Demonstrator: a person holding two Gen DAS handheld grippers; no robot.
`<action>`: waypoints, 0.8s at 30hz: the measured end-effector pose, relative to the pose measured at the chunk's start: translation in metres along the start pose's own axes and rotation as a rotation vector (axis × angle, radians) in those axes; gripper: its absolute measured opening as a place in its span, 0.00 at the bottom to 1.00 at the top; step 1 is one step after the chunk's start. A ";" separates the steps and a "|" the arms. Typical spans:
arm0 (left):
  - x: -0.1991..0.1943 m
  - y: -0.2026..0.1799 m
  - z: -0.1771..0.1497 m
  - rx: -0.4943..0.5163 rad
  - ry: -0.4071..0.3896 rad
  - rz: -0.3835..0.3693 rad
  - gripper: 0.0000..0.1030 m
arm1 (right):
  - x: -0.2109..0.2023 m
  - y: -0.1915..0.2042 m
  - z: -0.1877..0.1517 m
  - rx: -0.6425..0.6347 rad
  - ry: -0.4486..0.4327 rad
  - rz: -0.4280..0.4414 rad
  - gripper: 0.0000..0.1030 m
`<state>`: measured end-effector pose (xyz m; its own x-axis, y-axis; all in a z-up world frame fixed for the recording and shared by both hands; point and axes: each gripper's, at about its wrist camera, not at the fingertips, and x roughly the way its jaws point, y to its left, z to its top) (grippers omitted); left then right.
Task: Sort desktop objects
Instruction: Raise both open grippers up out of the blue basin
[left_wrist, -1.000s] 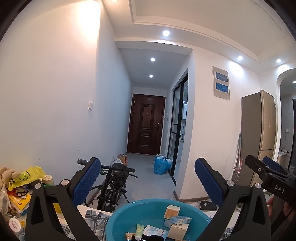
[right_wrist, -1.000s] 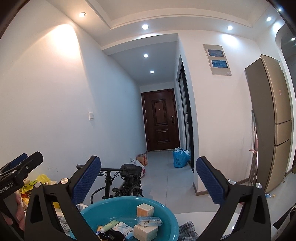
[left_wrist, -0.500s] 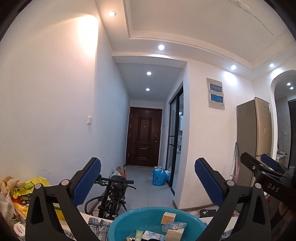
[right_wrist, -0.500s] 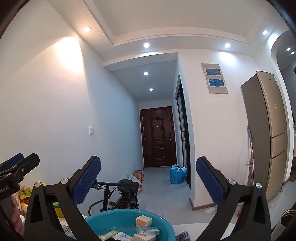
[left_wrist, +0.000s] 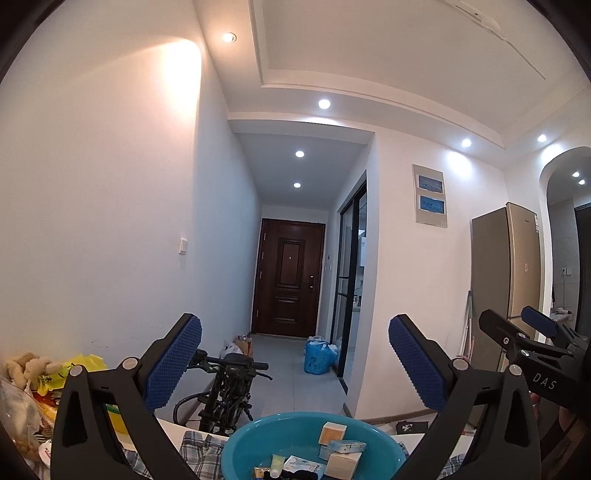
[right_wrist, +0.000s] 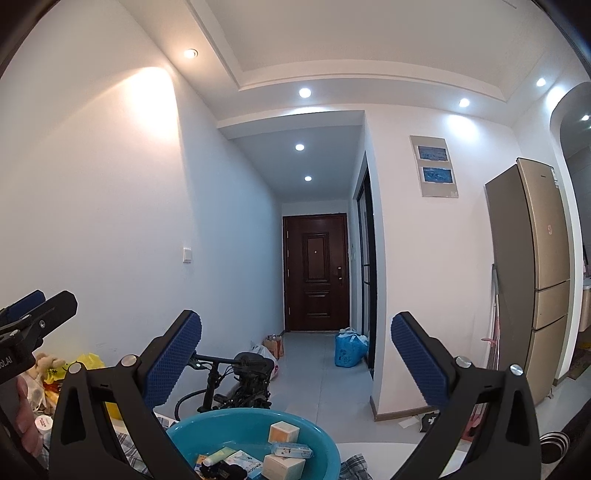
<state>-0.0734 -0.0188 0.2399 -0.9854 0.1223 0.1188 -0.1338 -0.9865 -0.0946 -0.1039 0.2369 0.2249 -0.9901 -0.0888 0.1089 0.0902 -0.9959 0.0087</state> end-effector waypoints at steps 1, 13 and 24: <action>-0.004 -0.001 0.003 0.001 -0.004 -0.001 1.00 | -0.005 0.000 0.003 0.000 -0.008 -0.001 0.99; -0.065 -0.005 0.016 0.018 -0.046 0.004 1.00 | -0.064 0.007 0.026 -0.021 -0.071 0.007 0.99; -0.115 -0.011 0.012 0.045 -0.032 0.009 1.00 | -0.105 0.006 0.021 -0.020 -0.039 -0.006 0.99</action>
<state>0.0428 -0.0230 0.2394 -0.9825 0.1108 0.1497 -0.1196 -0.9915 -0.0508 0.0024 0.2407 0.2349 -0.9856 -0.0827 0.1473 0.0821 -0.9966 -0.0099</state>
